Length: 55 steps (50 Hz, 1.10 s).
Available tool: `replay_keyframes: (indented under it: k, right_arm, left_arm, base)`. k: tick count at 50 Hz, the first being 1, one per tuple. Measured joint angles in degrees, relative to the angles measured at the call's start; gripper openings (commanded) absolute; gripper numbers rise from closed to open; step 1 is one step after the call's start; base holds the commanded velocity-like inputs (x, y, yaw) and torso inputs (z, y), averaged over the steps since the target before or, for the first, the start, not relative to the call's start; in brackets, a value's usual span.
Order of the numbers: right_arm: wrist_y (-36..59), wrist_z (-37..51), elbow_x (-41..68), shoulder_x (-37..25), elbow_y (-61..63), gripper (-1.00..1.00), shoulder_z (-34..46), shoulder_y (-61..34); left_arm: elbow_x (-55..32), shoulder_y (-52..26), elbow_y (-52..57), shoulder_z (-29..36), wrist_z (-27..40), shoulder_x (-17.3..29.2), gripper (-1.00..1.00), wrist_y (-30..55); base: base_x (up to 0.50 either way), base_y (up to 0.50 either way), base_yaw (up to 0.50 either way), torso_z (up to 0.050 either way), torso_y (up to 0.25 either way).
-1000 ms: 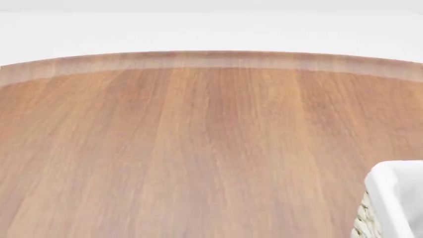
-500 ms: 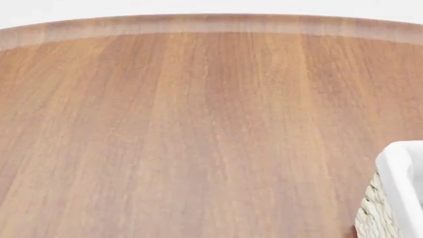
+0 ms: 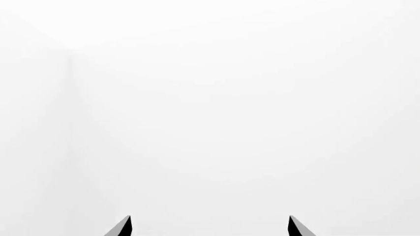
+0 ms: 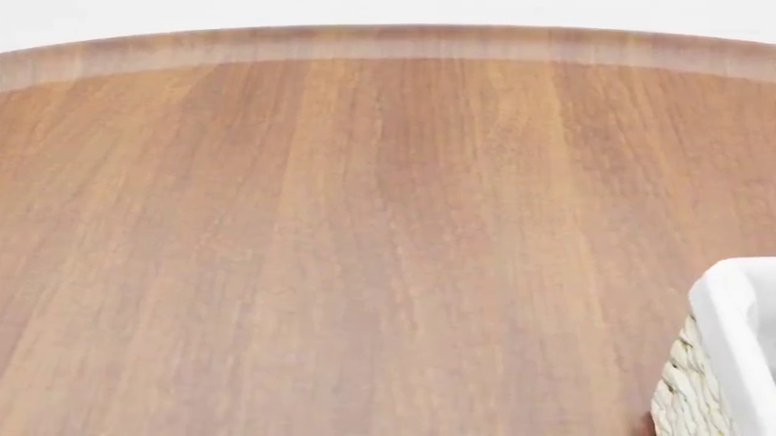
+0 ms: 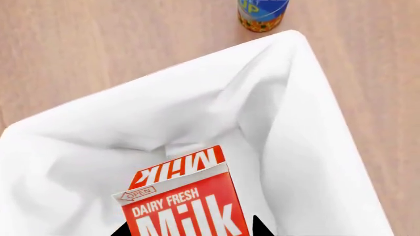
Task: Pick the milk and place it in the basket.
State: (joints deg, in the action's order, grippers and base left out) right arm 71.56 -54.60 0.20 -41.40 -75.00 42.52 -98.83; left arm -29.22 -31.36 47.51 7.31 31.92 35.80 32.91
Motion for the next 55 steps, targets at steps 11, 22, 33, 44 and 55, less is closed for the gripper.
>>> replay_keyframes:
  k: [11, 22, 33, 44, 55]
  right_arm:
    - [0.2, 0.2, -0.3, 0.2, 0.0, -1.0, -0.8, 0.7]
    - [-0.1, 0.3, -0.2, 0.2, 0.0, -1.0, -1.6, 1.3]
    - [-0.5, 0.2, -0.1, 0.2, 0.0, 1.0, -2.3, 1.3]
    - [-0.3, -0.1, -0.1, 0.4, 0.1, 1.0, -2.3, 0.6]
    - [-0.7, -0.5, -0.2, 0.5, 0.1, 1.0, -2.0, 0.2]
  left_arm:
    - [0.0, 0.1, 0.0, 0.0, 0.1, 0.1, 1.0, -0.1]
    - [0.1, 0.4, -0.1, 0.0, 0.2, 0.2, 1.0, -0.4]
    - [0.1, 0.5, -0.2, 0.0, 0.3, 0.3, 1.0, -0.7]
    - [-0.1, 0.5, -0.1, -0.1, 0.4, 0.5, 1.0, -0.6]
    - [-0.3, 0.3, 0.0, -0.1, 0.6, 0.6, 1.0, -0.4]
  base:
    - [0.0, 0.0, 0.0, 0.0, 0.001]
    - [0.0, 0.0, 0.0, 0.0, 0.001]
    - [0.0, 0.0, 0.0, 0.001, 0.001]
    - [0.0, 0.0, 0.0, 0.0, 0.0]
    - [0.0, 0.0, 0.0, 0.0, 0.0]
